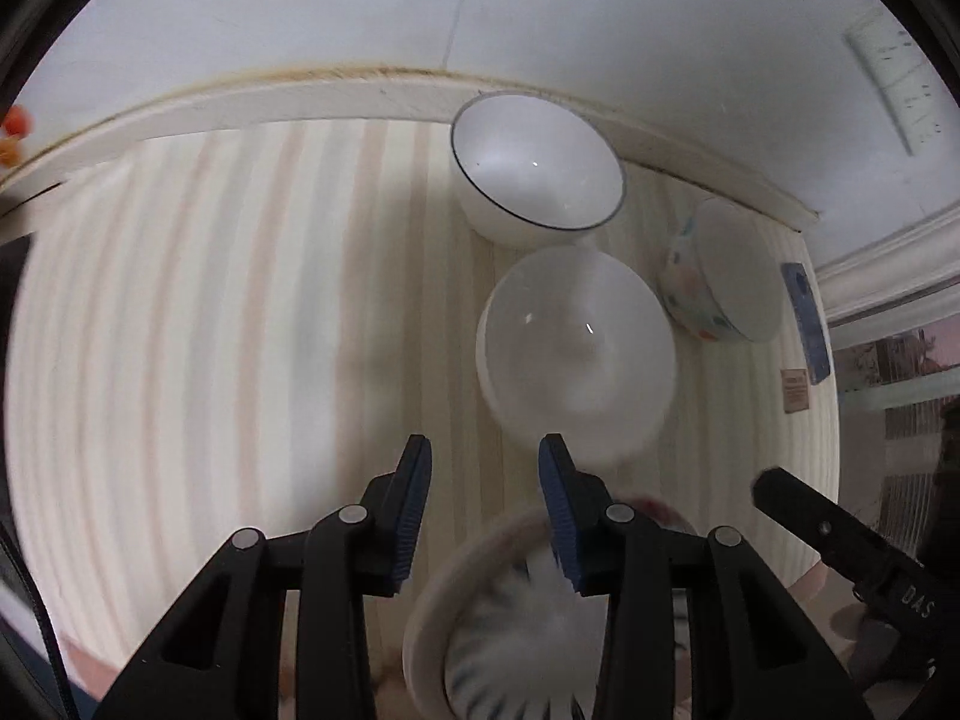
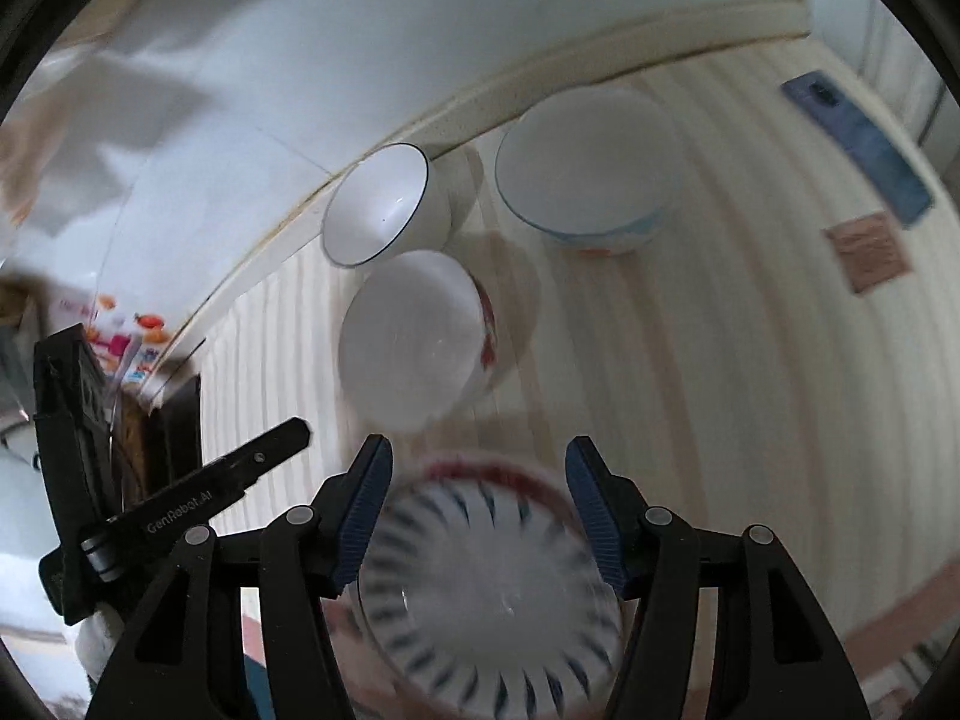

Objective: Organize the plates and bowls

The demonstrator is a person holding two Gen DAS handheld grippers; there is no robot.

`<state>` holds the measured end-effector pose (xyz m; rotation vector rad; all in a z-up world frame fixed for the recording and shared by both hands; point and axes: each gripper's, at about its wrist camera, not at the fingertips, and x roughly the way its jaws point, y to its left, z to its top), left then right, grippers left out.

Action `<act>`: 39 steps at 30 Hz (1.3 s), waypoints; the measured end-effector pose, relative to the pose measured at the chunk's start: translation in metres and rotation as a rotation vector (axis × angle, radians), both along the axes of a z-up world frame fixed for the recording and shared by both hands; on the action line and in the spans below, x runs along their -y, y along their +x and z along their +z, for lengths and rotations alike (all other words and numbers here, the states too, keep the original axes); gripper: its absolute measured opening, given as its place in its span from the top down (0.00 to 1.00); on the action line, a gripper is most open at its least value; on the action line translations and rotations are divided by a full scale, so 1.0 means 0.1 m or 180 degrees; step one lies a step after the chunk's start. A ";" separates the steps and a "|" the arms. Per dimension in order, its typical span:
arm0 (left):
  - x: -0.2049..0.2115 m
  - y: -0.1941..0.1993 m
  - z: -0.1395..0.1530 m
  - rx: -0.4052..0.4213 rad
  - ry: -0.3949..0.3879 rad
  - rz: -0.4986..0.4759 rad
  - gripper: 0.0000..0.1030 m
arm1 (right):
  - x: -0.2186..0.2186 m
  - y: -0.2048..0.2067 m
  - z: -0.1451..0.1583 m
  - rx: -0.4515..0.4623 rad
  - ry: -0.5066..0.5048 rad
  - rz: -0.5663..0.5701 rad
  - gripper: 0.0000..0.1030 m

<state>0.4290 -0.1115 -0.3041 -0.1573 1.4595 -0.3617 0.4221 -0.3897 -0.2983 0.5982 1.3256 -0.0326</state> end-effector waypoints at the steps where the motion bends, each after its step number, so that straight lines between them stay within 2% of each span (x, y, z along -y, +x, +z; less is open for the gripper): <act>1: 0.04 0.08 -0.10 -0.0027 -0.0014 -0.0041 0.66 | 0.01 0.09 -0.11 -0.0022 0.0022 -0.0030 0.39; 4: 0.14 0.24 -0.37 -0.0124 -0.0015 -0.0068 0.67 | 0.03 0.33 -0.42 -0.0132 0.0134 -0.0056 0.39; 6: 0.18 0.29 -0.49 -0.0119 -0.0026 -0.0067 0.68 | 0.02 0.47 -0.60 -0.0174 0.0178 -0.0010 0.51; 8: 0.20 0.29 -0.54 -0.0020 -0.0041 -0.0024 0.71 | 0.01 0.58 -0.75 -0.0188 0.0199 0.0048 0.78; 10: 0.23 0.28 -0.55 0.0027 -0.0047 -0.0015 0.78 | -0.03 0.66 -0.86 -0.0220 0.0186 0.0152 0.84; 14: 0.29 0.19 -0.46 0.0121 -0.0039 0.0058 0.79 | -0.13 0.73 -0.87 -0.0148 0.0057 0.0384 0.84; 16: 0.37 0.14 -0.39 0.0218 0.0086 0.0054 0.79 | -0.16 0.75 -0.86 -0.0174 0.0031 0.0475 0.84; 18: 0.39 0.12 -0.34 0.0235 0.0095 0.0083 0.79 | -0.17 0.74 -0.86 -0.0188 0.0014 0.0526 0.84; 24: 0.44 0.03 -0.12 0.0259 0.0043 0.0149 0.79 | -0.07 0.61 -0.73 -0.0110 0.0129 0.0638 0.84; 28: 0.54 -0.06 0.08 0.0330 0.0005 0.0123 0.79 | 0.02 0.43 -0.52 -0.0013 0.0114 0.0676 0.84; 33: 0.86 -0.32 0.30 0.0394 -0.0111 0.0020 0.79 | 0.26 0.10 -0.24 0.0080 0.0052 0.0642 0.84; 39: 1.37 -0.67 0.31 0.0336 -0.0197 -0.0213 0.79 | 0.86 -0.43 -0.02 0.0049 -0.0068 0.0528 0.84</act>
